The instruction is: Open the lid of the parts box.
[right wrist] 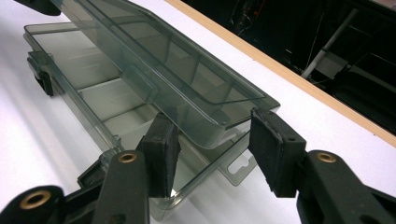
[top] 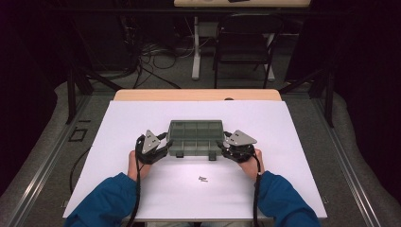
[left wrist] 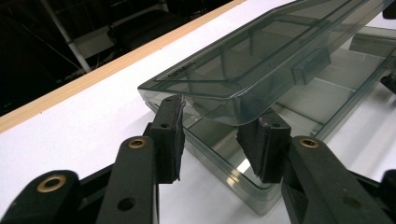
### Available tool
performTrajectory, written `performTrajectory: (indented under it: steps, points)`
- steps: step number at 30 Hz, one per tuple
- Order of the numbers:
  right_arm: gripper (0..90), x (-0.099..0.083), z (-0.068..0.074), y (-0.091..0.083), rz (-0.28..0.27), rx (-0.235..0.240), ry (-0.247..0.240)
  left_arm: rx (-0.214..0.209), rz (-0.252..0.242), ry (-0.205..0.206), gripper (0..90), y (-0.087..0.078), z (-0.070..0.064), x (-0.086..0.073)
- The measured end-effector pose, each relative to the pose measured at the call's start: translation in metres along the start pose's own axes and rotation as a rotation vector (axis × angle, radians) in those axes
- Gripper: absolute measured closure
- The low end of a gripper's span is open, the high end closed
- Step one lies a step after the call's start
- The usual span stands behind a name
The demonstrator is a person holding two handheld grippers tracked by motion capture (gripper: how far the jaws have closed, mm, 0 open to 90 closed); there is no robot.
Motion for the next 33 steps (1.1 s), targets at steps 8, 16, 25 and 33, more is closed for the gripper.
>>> performTrajectory:
  steps: [8,16,25,33]
  points:
    - [57.1,0.004,-0.006,0.002,-0.023,-0.007,0.02,0.009,-0.008,-0.005,63.5,0.001,0.003,0.002]
    - [60.9,0.005,-0.009,0.004,-0.028,-0.019,0.033,0.016,-0.014,-0.003,65.7,0.003,0.006,0.004]
    - [65.7,0.006,-0.012,0.004,-0.037,-0.034,0.039,0.025,-0.022,-0.002,69.0,0.006,0.011,0.008]
    - [69.4,0.009,-0.016,0.005,-0.042,-0.031,0.063,0.03,-0.029,0.005,70.7,0.008,0.014,0.011]
Point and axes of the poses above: each handheld gripper's, and its own axes: y roughly forward along the jaws, x roughly out of its top, z roughly to its left, the point moved 3 cm from there along y, roughly forward along the jaws, and after that the axes turned 1 degree about y, right-handed, at the moved point
